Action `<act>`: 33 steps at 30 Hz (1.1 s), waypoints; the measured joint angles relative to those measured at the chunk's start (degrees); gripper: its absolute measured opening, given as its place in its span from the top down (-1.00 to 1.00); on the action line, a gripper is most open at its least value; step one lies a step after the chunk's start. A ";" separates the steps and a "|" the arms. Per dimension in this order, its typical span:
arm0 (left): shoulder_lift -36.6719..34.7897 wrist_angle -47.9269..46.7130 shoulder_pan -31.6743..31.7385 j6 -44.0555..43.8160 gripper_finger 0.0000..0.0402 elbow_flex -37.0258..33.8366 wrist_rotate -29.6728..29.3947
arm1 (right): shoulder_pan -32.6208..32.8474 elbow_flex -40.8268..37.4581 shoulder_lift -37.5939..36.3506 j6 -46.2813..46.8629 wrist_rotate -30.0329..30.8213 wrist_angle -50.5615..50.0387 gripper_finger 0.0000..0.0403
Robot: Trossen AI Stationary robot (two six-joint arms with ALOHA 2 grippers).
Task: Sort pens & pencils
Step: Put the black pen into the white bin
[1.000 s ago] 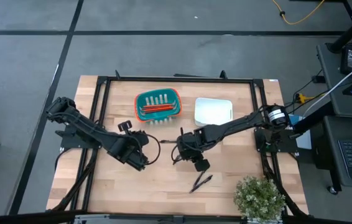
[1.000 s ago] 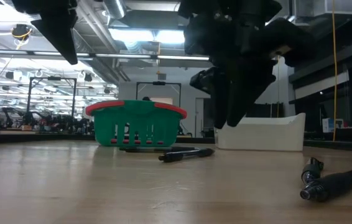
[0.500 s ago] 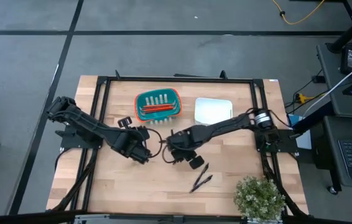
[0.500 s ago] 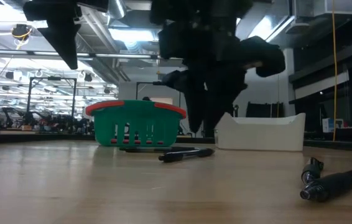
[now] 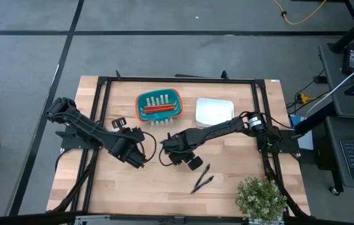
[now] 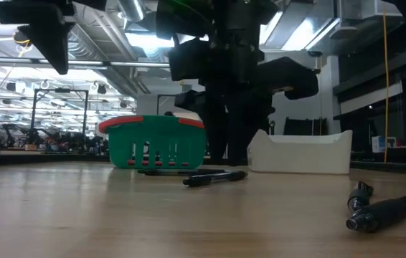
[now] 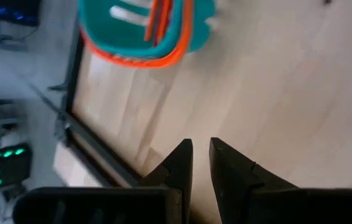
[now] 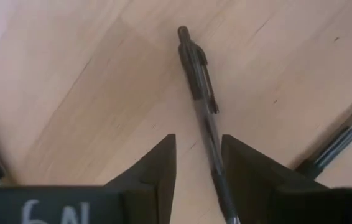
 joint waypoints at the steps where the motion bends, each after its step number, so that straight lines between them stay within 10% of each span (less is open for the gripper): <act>1: 0.00 -0.67 -0.23 -1.04 0.75 0.00 -0.09 | -0.06 0.00 0.00 -0.06 0.00 0.19 0.36; 33: -1.97 -0.46 -2.54 -3.38 0.75 0.02 -0.32 | -1.12 -0.21 2.14 -0.03 -2.15 3.14 0.36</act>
